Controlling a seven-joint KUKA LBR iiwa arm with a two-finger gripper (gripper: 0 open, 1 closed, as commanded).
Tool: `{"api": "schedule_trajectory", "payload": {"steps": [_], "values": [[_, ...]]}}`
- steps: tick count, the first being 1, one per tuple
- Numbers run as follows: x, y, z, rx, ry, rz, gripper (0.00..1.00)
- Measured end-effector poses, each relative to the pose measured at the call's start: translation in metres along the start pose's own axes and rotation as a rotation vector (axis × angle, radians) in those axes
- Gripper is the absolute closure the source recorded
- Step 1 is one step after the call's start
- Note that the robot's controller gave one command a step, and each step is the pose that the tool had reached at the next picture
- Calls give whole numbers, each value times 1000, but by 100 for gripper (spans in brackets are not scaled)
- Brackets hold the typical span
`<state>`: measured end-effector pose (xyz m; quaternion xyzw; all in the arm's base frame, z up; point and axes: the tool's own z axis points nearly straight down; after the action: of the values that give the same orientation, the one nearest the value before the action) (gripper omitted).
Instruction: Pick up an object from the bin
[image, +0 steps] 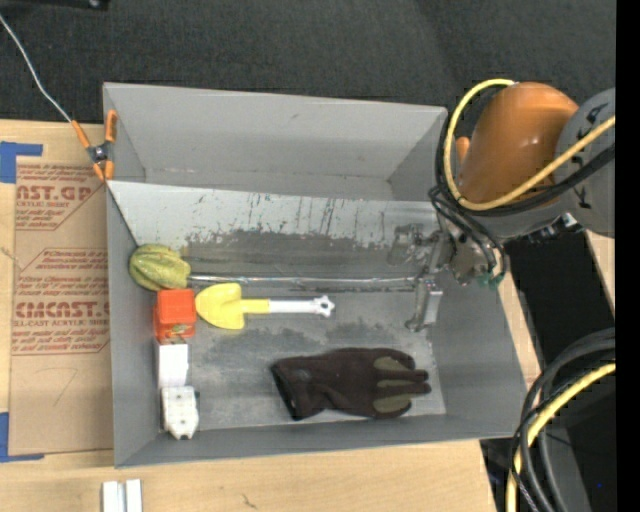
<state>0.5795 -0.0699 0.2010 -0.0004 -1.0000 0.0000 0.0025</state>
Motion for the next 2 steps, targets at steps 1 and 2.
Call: {"api": "schedule_trajectory", "payload": {"steps": [1,2], "values": [[-1,0,-5,1,-8,-1,0],[18,30,64,1,-7,-89,0]]}}
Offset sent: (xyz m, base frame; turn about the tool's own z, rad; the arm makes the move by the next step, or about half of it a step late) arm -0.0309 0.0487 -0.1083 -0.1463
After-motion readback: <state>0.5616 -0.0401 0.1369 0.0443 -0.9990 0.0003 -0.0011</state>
